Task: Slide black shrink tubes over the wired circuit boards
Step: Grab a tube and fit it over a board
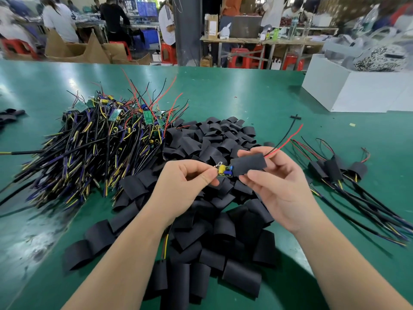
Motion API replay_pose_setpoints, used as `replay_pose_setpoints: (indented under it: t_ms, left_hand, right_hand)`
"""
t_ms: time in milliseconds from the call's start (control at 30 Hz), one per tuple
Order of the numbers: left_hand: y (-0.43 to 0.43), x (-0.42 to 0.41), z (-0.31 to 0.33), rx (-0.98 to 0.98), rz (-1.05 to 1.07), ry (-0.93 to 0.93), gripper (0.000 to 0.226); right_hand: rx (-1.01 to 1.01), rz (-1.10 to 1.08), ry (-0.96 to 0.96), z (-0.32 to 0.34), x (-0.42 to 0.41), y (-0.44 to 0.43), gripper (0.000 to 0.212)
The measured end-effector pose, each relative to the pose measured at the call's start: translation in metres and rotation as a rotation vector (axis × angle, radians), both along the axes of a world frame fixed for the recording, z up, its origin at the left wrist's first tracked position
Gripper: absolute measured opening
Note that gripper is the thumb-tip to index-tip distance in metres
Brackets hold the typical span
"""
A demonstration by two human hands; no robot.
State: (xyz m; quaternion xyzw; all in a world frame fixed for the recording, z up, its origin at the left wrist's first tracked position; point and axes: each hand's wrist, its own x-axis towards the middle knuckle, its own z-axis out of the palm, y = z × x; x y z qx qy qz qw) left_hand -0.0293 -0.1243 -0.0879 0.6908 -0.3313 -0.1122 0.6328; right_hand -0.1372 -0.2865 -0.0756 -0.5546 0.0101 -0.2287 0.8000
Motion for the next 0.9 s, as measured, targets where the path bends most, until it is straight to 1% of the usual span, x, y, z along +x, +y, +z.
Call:
replay_pose_setpoints:
  t_ms: [133,267,333,400,467,567,667,800,900]
  left_hand:
    - [0.000,0.003,0.000,-0.037,0.056,0.074,0.017]
    - [-0.003,-0.001,0.000,-0.048,0.075,0.073,0.016]
    - [-0.006,-0.004,0.000,-0.023,0.093,-0.009,0.012]
    - [-0.007,-0.007,0.001,0.011,0.128,-0.121,0.017]
    - [-0.007,-0.010,0.001,0.038,0.159,-0.213,0.017]
    - [-0.007,-0.013,0.003,0.041,0.213,-0.355,0.010]
    - [-0.008,-0.017,0.004,0.003,0.242,-0.427,0.013]
    - [-0.011,-0.020,0.005,-0.040,0.284,-0.473,0.017]
    - [-0.011,-0.021,0.005,-0.048,0.306,-0.524,0.017]
  right_hand:
    - [-0.013,-0.018,0.007,0.000,0.000,-0.001,0.028]
    - [-0.051,-0.079,0.016,-0.002,0.002,0.006,0.025]
    - [-0.041,-0.078,0.033,-0.004,0.003,0.011,0.028]
    - [0.004,-0.099,0.068,-0.006,0.005,0.016,0.028]
    - [0.097,-0.115,0.116,-0.007,0.007,0.018,0.026]
    - [0.233,-0.090,0.185,-0.005,0.007,0.019,0.028]
    - [0.353,-0.048,0.209,-0.005,0.007,0.019,0.029]
    - [0.478,-0.018,0.205,-0.005,0.007,0.021,0.032]
    - [0.528,-0.009,0.197,-0.006,0.007,0.022,0.035]
